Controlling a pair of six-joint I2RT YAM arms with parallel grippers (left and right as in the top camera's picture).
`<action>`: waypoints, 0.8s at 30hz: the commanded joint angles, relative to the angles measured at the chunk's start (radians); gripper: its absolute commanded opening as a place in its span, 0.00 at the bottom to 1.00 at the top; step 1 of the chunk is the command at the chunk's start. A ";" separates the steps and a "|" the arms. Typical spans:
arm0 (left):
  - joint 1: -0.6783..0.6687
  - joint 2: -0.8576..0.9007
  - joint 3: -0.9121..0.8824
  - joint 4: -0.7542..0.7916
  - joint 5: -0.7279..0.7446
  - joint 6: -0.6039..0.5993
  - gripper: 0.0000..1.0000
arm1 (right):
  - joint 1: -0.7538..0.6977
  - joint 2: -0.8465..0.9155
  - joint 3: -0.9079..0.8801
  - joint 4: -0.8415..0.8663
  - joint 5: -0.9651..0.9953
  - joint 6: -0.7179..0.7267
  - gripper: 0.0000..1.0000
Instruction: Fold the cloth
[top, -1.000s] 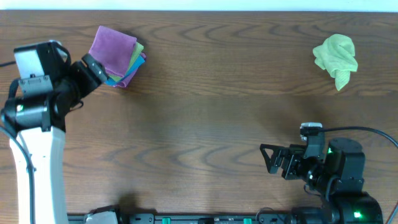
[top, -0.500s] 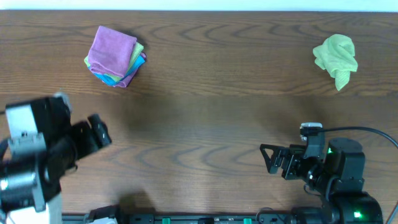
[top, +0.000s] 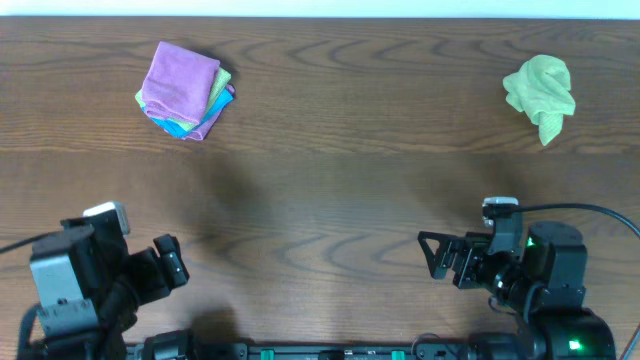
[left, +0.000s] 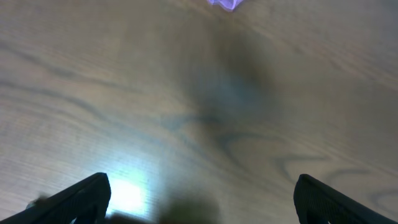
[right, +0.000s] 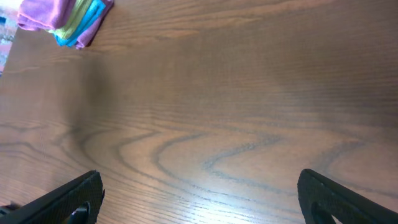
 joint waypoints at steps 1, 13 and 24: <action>0.002 -0.075 -0.091 0.069 0.001 0.014 0.95 | -0.014 -0.004 -0.004 -0.002 0.005 0.006 0.99; 0.001 -0.336 -0.436 0.288 0.001 0.014 0.95 | -0.014 -0.004 -0.004 -0.001 0.005 0.006 0.99; -0.066 -0.505 -0.613 0.335 0.008 0.019 0.95 | -0.014 -0.004 -0.004 -0.002 0.005 0.006 0.99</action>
